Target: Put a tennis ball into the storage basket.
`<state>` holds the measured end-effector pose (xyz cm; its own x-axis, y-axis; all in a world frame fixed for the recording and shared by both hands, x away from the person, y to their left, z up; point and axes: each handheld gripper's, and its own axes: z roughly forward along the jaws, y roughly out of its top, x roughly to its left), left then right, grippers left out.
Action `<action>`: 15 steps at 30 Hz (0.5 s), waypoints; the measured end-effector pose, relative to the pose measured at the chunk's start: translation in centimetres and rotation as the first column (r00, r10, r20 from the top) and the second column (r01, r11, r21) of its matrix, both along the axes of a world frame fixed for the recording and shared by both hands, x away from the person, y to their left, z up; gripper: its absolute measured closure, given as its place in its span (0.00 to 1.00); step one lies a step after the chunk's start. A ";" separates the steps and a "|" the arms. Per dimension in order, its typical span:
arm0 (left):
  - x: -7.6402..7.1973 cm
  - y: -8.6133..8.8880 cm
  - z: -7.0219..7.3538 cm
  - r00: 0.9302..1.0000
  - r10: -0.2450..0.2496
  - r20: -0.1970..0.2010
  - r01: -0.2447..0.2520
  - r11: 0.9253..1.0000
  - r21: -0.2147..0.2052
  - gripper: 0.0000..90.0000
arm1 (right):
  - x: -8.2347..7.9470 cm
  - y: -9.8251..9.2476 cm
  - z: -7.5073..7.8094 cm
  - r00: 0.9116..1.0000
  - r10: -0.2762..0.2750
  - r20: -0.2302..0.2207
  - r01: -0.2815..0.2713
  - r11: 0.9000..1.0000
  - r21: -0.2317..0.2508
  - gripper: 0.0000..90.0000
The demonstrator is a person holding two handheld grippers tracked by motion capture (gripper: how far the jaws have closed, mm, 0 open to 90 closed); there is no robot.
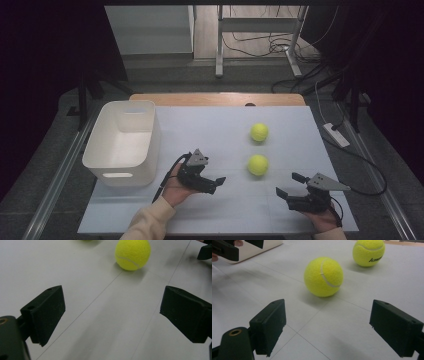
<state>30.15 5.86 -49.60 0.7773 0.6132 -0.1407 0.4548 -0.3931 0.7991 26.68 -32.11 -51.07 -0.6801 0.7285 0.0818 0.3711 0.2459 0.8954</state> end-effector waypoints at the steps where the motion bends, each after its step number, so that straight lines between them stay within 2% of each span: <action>1: 0.1 -0.2 0.0 1.000 -0.004 -0.003 0.004 1.000 0.003 0.07 | 0.0 0.0 0.0 1.000 -0.002 -0.001 0.002 1.000 -0.002 0.15; 15: 0.9 -1.4 -0.1 1.000 -0.018 -0.011 0.018 1.000 0.006 0.07 | 0.1 0.0 -0.1 1.000 -0.004 -0.004 0.004 1.000 -0.003 0.15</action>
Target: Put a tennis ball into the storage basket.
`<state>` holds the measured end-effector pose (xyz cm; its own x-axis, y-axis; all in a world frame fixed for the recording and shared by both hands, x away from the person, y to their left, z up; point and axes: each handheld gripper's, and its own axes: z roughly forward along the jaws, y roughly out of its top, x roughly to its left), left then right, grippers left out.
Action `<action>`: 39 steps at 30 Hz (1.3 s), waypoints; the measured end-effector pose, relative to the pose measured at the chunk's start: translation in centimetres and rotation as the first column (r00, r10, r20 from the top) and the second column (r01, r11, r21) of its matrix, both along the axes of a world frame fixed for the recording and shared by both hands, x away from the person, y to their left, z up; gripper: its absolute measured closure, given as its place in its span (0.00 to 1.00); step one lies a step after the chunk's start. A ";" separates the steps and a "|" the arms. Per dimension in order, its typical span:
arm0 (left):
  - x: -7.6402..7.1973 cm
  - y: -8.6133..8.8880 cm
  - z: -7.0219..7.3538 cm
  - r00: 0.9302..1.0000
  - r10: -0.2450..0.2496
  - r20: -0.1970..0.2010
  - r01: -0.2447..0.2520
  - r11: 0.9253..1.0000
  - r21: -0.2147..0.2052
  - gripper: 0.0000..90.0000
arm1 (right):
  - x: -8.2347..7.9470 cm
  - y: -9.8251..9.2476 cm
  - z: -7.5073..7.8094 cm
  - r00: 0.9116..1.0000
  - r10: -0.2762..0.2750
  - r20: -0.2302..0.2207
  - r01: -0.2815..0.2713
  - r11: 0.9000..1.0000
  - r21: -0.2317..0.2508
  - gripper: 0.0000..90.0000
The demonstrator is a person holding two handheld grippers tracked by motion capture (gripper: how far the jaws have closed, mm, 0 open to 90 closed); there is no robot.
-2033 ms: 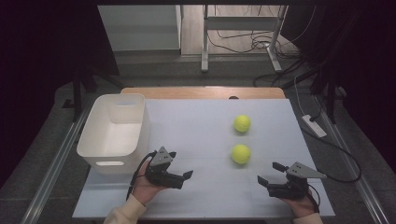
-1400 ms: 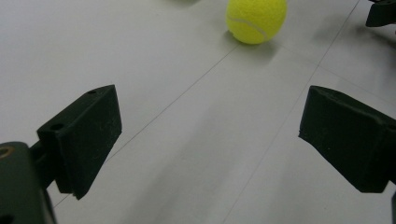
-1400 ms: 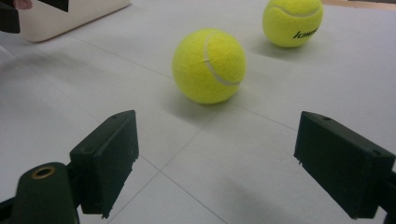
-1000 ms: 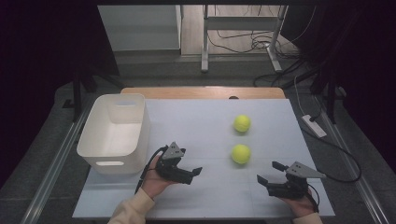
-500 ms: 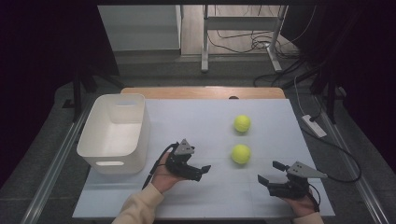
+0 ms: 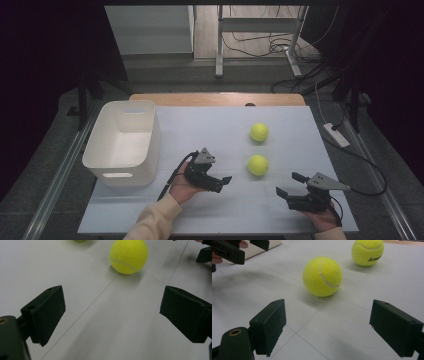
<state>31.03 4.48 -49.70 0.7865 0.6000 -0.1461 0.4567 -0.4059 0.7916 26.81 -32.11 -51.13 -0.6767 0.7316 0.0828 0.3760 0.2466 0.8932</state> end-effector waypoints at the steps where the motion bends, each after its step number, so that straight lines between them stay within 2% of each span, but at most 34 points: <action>1: 0.1 0.0 0.1 1.000 0.001 0.001 -0.001 1.000 -0.004 0.07 | 0.0 0.0 0.0 1.000 0.000 0.001 0.000 1.000 0.000 0.15; 5: 0.5 -0.2 0.4 1.000 -0.007 -0.005 0.007 1.000 -0.019 0.07 | 0.0 0.0 -0.1 1.000 -0.004 -0.004 0.004 1.000 0.012 0.15; 14: 1.8 -1.4 0.4 1.000 -0.027 -0.016 0.027 1.000 -0.005 0.07 | 0.7 -0.1 -0.4 1.000 0.002 -0.016 -0.002 1.000 0.016 0.15; 26: 1.9 -2.6 0.6 0.999 -0.042 -0.008 0.042 0.999 0.001 0.07 | 0.9 0.1 -0.4 1.000 0.010 -0.013 -0.010 1.000 0.010 0.15; 39: 1.9 -3.2 0.5 0.998 -0.054 -0.019 0.054 0.999 -0.009 0.07 | 0.7 0.4 -0.2 1.000 0.010 -0.005 -0.010 1.000 0.008 0.15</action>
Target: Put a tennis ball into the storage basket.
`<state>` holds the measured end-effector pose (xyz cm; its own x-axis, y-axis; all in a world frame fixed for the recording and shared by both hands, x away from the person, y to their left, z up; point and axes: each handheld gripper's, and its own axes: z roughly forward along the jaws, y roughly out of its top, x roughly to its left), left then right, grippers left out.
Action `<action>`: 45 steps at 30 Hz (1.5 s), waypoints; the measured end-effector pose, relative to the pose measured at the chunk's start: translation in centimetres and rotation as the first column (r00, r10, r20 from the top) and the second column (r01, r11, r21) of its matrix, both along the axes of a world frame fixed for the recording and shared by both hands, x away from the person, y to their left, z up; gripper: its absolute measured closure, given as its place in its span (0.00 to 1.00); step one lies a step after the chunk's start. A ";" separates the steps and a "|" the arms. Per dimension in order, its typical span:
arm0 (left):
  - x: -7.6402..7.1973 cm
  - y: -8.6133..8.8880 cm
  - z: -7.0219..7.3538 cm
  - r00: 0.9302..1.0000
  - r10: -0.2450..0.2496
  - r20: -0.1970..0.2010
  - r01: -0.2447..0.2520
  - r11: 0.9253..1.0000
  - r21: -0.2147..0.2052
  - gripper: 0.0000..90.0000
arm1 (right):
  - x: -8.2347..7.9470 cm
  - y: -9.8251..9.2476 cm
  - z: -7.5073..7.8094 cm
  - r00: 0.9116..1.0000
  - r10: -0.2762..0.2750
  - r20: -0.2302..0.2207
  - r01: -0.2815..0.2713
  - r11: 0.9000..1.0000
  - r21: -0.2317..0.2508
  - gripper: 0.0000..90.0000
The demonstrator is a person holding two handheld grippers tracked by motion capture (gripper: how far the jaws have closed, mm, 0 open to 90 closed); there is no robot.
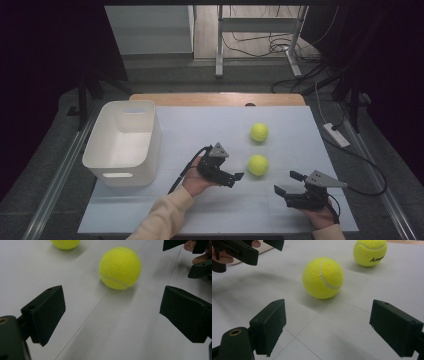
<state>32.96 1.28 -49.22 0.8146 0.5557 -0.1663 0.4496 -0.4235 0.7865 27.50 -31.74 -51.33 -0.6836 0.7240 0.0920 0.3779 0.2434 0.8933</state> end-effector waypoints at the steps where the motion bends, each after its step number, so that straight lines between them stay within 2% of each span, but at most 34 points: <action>1: 0.0 0.0 0.1 1.000 0.000 -0.002 0.000 1.000 -0.002 0.07 | 0.0 0.0 0.0 1.000 0.000 0.000 0.000 1.000 0.000 0.15; 9: 0.6 -0.7 0.1 1.000 -0.009 -0.015 0.009 1.000 -0.011 0.07 | -0.2 -0.1 0.1 1.000 -0.011 0.004 0.011 1.000 -0.005 0.15; 45: 2.9 -4.6 -0.4 0.998 -0.052 -0.046 0.054 0.998 0.038 0.07 | -0.3 -0.3 0.1 1.000 -0.014 0.003 0.014 1.000 -0.011 0.15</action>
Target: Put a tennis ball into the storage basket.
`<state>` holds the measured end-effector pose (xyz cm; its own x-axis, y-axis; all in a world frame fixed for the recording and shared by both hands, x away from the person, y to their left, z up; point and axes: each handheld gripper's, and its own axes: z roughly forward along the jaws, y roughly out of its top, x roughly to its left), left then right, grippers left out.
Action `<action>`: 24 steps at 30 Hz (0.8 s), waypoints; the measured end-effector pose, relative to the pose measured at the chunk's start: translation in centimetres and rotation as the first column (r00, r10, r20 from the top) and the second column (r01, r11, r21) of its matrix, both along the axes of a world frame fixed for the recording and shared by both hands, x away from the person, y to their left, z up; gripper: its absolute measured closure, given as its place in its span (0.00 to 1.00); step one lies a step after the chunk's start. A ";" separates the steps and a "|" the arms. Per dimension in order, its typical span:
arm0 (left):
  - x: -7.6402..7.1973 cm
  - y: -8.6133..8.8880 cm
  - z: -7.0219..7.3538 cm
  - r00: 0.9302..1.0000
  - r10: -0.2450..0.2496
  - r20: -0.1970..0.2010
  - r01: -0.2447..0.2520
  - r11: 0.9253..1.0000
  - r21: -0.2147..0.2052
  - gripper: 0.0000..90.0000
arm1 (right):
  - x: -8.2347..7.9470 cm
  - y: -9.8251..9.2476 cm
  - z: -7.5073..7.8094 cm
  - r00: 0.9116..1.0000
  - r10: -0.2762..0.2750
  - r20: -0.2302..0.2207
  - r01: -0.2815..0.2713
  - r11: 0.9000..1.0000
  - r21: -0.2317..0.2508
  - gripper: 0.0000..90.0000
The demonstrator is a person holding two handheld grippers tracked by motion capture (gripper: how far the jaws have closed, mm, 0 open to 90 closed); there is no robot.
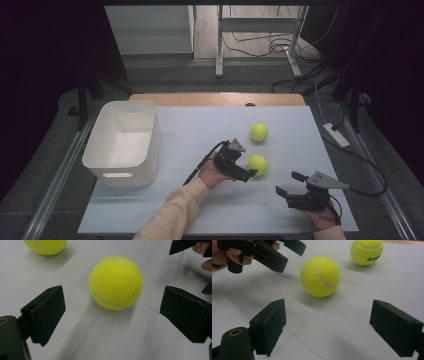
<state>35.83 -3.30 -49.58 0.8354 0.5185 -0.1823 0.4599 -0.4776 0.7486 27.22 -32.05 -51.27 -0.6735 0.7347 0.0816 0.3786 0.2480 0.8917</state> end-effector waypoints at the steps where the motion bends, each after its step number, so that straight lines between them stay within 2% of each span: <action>1: 0.0 0.0 0.0 1.000 0.000 0.000 0.000 1.000 0.000 0.07 | 0.0 0.0 0.0 1.000 0.000 0.000 0.000 1.000 0.000 0.15; 17: 1.0 -1.4 -0.7 1.000 -0.010 -0.029 0.011 1.000 0.021 0.07 | 0.1 -0.1 -0.1 1.000 -0.002 -0.001 0.002 1.000 0.003 0.15; 24: 1.2 -1.8 -0.8 1.000 -0.016 -0.027 0.017 0.999 0.033 0.07 | 0.0 -0.1 0.0 1.000 -0.002 0.001 0.002 1.000 0.004 0.15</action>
